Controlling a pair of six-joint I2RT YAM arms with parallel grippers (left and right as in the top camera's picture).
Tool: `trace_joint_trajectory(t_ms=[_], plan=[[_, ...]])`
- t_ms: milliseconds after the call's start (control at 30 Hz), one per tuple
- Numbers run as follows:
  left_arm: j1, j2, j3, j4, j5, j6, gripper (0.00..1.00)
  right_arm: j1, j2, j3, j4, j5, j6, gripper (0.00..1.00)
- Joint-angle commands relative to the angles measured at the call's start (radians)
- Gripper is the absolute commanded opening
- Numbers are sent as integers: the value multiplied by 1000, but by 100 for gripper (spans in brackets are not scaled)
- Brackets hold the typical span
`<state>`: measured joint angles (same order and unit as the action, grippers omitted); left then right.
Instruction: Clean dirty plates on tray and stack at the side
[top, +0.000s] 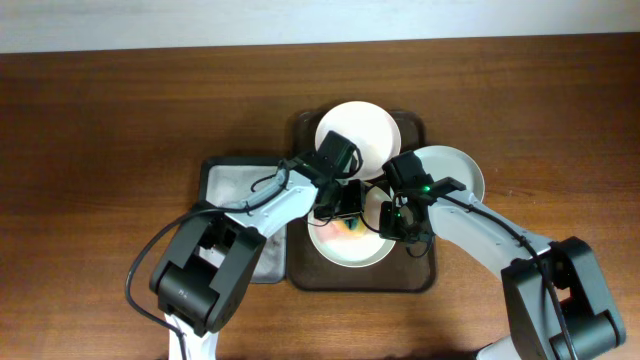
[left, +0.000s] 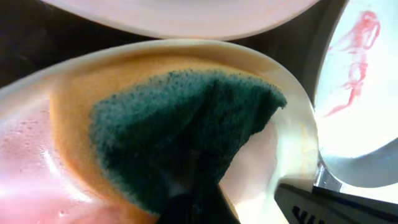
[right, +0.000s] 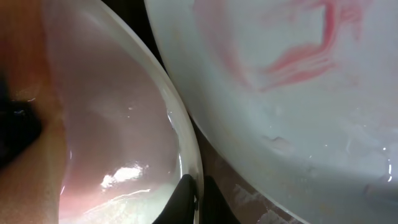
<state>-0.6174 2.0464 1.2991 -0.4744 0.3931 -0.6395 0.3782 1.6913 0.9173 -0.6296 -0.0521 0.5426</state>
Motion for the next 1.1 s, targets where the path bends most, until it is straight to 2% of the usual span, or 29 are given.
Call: trace_joint_trajectory(t_ms=[0,100,167,233,300,367,533,567,700,833,967,1067], plan=[[-21,24,-54,-100,28,43,0,14,15,-8,17,-7,-14,4],[54,-88,-54,-298,-312,92,0,14,15,-8,17,-7,-14,4],[78,-100,-54,-320,-343,115,0,14,15,-8,18,-6,-14,4],[59,-92,-55,-294,-283,114,0,14,15,-8,19,-6,-14,4],[7,-83,-55,-197,-30,108,0,14,15,-8,30,-7,-13,4],[-25,-83,-55,-128,93,64,0,14,15,-8,43,-19,-13,4],[-87,-57,-57,-63,96,0,0,14,15,-8,48,-26,-13,4],[-87,-35,-59,-65,78,0,0,14,15,-8,47,-26,-13,4],[-47,-10,-60,-246,-311,0,0,14,15,-8,47,-26,-13,4],[61,-57,-59,-358,-573,0,0,14,15,-8,39,-26,-13,4],[82,-233,-49,-373,-624,4,0,14,15,-8,24,-26,-14,4],[86,-432,-49,-378,-526,31,0,14,10,-8,20,-26,-14,4]])
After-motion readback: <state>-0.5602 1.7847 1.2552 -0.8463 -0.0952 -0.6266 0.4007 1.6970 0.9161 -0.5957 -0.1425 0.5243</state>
